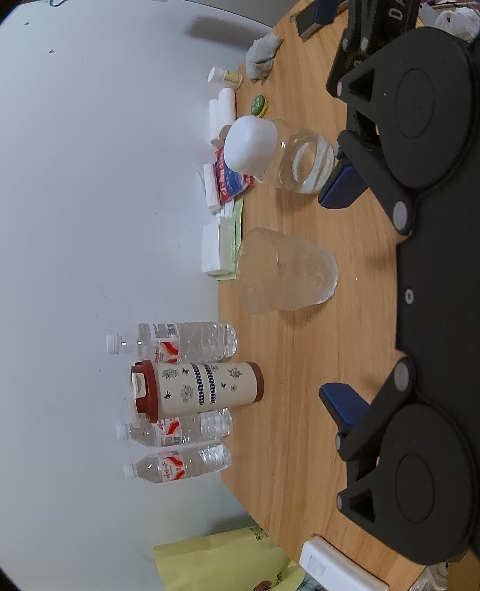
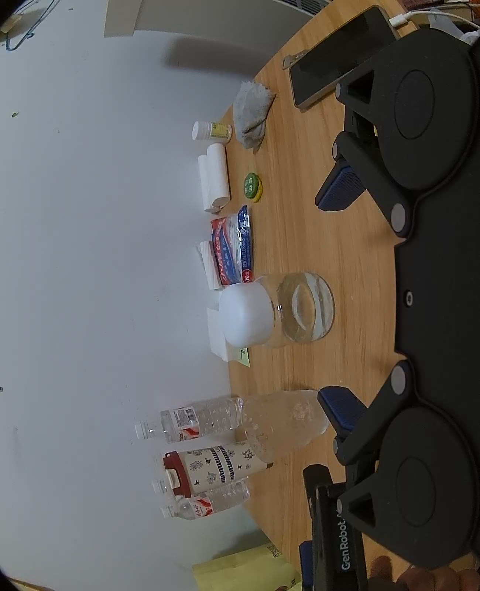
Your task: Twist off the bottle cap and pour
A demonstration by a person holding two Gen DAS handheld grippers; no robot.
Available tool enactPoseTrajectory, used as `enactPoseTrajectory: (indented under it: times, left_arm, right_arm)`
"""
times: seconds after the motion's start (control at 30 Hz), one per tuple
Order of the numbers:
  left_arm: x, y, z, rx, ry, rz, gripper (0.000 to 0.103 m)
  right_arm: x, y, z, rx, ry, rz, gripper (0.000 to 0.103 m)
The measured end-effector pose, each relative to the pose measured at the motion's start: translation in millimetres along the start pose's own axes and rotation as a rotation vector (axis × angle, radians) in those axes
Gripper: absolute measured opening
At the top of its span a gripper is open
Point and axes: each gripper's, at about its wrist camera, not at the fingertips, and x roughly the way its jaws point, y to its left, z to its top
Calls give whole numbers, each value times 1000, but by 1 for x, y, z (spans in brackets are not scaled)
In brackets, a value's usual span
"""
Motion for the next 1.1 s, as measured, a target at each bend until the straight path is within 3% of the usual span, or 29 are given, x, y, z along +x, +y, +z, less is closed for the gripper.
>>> enactPoseTrajectory:
  times: [0.17, 0.3, 1.1]
  left_arm:
    - [7, -13, -4, 13, 6, 31, 103]
    - [0, -4, 0, -12, -1, -8, 103]
    - [7, -11, -5, 6, 11, 14, 103]
  right_arm:
    - [0, 5, 2, -16, -4, -10, 103]
    - [2, 1, 1, -2, 4, 5, 103]
    - [8, -3, 5, -22, 11, 4, 103]
